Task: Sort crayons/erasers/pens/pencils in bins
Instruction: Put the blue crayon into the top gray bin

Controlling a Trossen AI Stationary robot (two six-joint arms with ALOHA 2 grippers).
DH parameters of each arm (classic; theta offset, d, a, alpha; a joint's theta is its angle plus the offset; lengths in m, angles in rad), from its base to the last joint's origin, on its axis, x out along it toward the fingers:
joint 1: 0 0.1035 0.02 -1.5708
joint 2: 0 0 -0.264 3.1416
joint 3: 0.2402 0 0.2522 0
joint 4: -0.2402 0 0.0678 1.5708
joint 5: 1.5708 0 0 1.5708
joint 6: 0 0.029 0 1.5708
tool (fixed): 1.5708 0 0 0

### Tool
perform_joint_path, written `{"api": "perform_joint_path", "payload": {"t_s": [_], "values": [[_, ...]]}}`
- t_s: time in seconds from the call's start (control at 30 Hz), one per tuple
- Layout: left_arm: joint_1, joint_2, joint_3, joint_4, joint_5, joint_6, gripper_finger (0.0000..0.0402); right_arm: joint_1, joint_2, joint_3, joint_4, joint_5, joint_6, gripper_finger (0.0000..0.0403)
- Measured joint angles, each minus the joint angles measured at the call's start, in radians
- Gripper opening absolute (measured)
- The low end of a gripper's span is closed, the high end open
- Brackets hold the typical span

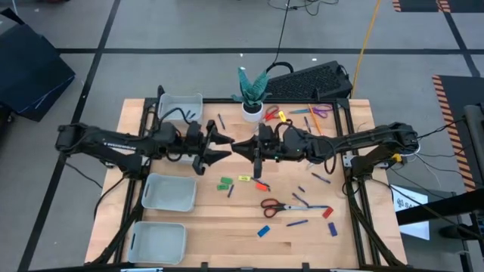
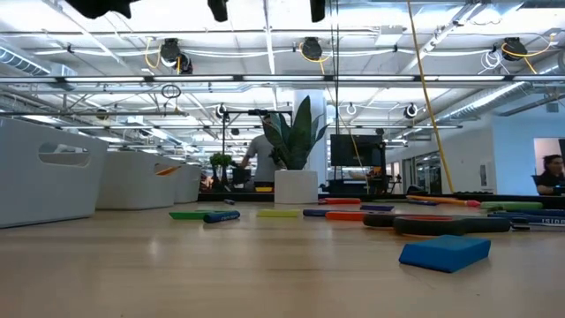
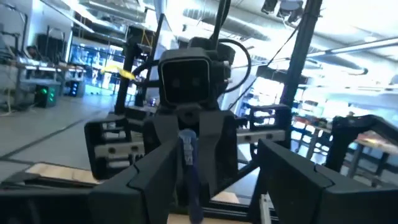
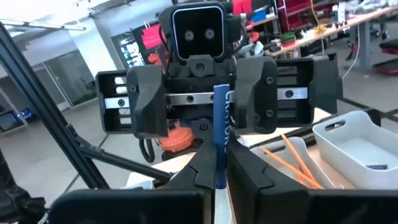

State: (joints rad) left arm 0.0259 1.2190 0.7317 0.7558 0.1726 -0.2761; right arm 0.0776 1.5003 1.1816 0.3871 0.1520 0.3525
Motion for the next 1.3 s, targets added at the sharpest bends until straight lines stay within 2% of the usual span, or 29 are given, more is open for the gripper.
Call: {"api": "perform_joint_path", "payload": {"t_s": [0.1, 0.2, 0.53, 0.67, 0.8, 0.9, 1.03, 1.1, 1.17, 1.23, 1.3], "values": [[0.007, 0.009, 0.023, -0.007, 0.0, 0.006, 0.0222, 0.0, 0.001, 0.0, 0.027, 0.0, -0.019, 0.0014], [0.007, 0.008, 0.032, -0.013, 0.001, 0.006, 0.0201, 0.002, 0.0, 0.0, 0.035, 0.0, -0.029, 0.0014], [0.008, 0.008, 0.032, -0.034, -0.004, -0.022, 0.0027, 0.004, 0.0, 0.0, 0.047, -0.008, -0.067, 0.0015], [0.008, 0.008, 0.033, -0.036, -0.006, -0.025, 0.0023, 0.009, 0.0, 0.0, 0.048, -0.013, -0.096, 0.0036], [0.023, -0.022, 0.036, -0.119, 0.004, -0.024, 0.0024, 0.016, -0.002, 0.0, 0.032, -0.023, -0.102, 0.0093], [0.061, -0.084, 0.088, -0.364, 0.029, 0.018, 0.0022, 0.022, -0.014, 0.0, -0.016, -0.018, -0.094, 0.0143], [0.133, -0.179, 0.244, -0.914, 0.029, 0.141, 0.0022, 0.024, -0.038, 0.0, -0.18, -0.004, -0.076, 0.0197], [0.167, -0.192, 0.315, -1.212, -0.029, 0.188, 0.0024, 0.03, -0.043, 0.0, -0.263, 0.004, -0.081, 0.0214], [0.202, -0.192, 0.361, -1.422, -0.104, 0.203, 0.0025, 0.041, -0.044, 0.0, -0.317, 0.011, -0.093, 0.0223], [0.242, -0.19, 0.382, -1.56, -0.148, 0.188, 0.0026, 0.056, -0.045, 0.0, -0.352, 0.031, -0.094, 0.0225], [0.297, -0.184, 0.396, -1.6, -0.168, 0.159, 0.0027, 0.069, -0.045, 0.0, -0.384, 0.036, -0.095, 0.0225]]}}
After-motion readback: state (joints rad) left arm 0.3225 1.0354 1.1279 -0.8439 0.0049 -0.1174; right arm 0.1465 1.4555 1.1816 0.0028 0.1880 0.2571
